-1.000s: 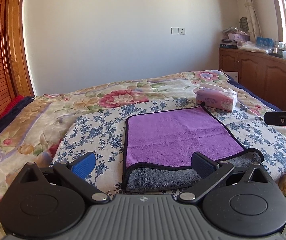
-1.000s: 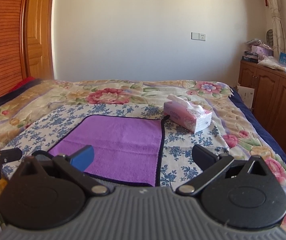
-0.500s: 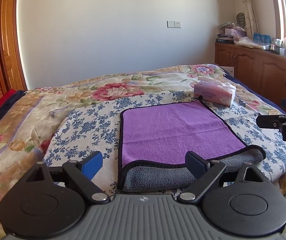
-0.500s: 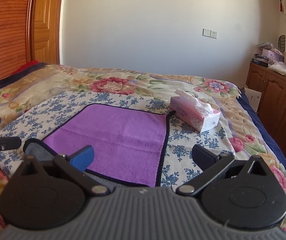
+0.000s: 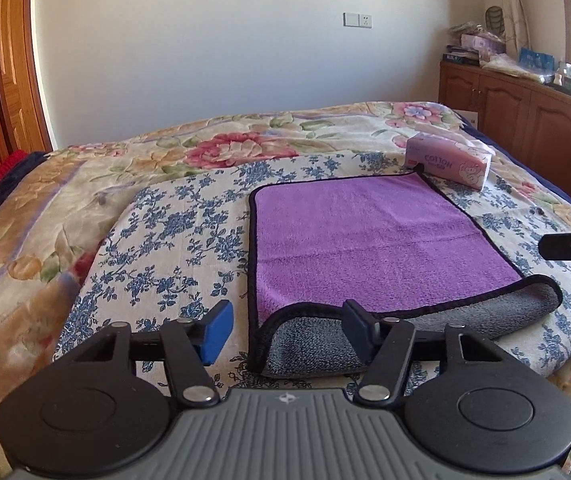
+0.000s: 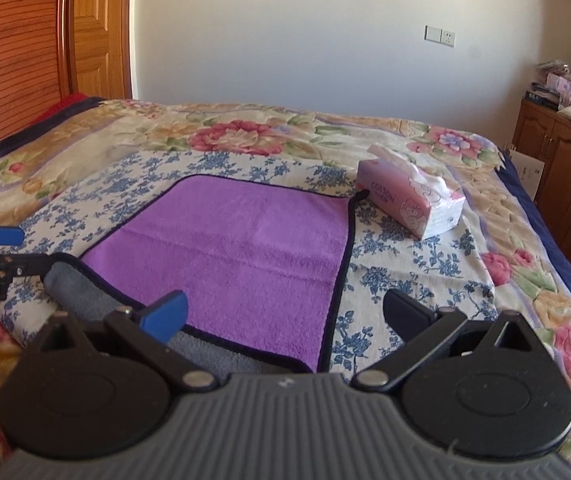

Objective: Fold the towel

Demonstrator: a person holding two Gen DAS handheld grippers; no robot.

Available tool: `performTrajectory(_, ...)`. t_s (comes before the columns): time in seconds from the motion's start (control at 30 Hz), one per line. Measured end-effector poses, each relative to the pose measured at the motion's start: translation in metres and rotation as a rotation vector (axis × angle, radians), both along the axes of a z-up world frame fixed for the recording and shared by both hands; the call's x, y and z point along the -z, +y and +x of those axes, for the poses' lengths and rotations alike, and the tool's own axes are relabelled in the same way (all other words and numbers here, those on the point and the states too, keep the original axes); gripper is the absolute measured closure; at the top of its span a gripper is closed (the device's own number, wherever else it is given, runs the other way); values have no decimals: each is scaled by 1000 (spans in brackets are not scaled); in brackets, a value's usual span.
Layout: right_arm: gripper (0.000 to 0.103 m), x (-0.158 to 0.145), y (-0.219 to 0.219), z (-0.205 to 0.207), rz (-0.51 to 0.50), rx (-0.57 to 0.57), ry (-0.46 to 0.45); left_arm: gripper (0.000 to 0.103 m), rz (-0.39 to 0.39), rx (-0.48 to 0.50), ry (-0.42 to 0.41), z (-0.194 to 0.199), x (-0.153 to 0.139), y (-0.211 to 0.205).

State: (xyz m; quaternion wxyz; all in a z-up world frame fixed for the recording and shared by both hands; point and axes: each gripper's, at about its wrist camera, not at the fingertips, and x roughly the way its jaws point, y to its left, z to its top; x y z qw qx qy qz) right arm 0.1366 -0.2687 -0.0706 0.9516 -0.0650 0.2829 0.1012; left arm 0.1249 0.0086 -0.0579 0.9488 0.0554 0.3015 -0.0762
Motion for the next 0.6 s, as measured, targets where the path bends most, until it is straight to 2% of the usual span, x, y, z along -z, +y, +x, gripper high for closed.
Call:
performTrajectory(0.33,1,14,-5,9,7,-22,116,49,-25,-18,41,17,9,10)
performTrajectory(0.43,15,18,-8,12,15,-15,158,53,-34,-17,53,20,11,11)
performTrajectory(0.6,18,24,-12,15,32,-2,200,59,-65,-19,78,23,13,14)
